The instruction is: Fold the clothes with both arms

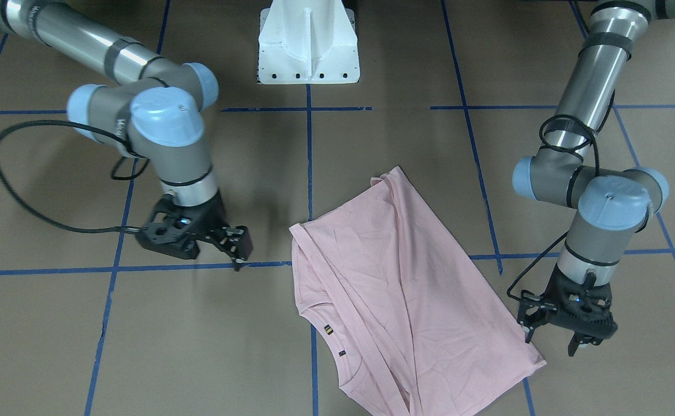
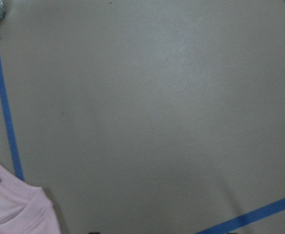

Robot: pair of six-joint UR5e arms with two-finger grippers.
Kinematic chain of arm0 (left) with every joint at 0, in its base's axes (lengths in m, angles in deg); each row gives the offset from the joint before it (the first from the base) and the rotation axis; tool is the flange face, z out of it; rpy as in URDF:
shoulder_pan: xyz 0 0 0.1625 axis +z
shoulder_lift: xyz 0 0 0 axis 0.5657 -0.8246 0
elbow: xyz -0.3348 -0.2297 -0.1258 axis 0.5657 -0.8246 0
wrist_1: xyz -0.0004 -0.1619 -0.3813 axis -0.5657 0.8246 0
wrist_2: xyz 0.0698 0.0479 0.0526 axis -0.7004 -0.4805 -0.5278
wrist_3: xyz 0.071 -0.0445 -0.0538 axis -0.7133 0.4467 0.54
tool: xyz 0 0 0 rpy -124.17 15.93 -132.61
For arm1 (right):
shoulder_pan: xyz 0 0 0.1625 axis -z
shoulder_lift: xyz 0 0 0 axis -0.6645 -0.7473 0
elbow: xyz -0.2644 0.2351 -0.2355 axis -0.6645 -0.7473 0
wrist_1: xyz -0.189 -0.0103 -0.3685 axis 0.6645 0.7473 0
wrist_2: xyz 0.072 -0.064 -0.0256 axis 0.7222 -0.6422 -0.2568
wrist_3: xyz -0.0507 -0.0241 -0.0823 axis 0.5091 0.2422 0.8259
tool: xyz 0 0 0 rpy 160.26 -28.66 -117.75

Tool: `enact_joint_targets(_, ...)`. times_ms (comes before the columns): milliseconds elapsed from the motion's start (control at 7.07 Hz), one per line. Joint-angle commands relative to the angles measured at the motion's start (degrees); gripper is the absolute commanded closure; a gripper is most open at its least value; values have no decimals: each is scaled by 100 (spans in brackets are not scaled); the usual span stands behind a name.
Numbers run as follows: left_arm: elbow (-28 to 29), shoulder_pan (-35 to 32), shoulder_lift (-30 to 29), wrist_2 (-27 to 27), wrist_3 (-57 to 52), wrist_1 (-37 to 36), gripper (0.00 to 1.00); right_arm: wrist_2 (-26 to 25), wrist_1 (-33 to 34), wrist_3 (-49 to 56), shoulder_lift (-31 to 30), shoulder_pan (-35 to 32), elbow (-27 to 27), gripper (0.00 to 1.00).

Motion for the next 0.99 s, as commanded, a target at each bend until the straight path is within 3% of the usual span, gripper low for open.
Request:
enact_joint_targets(0,-389,-56,228,274,2,-27,0,-24,1,-774,820,404,-836,13)
enact_joint_targets(424,-514,-48,326,274,46,-27,0,-129,19,-996,1137,757,-1416,15)
enact_joint_targets(707,-514,-48,326,274,72,-18,0,-139,27,-987,1156,898,-1472,17)
enact_joint_targets(849,-514,-39,326,274,72,-18,0,-139,27,-996,1156,925,-1472,25)
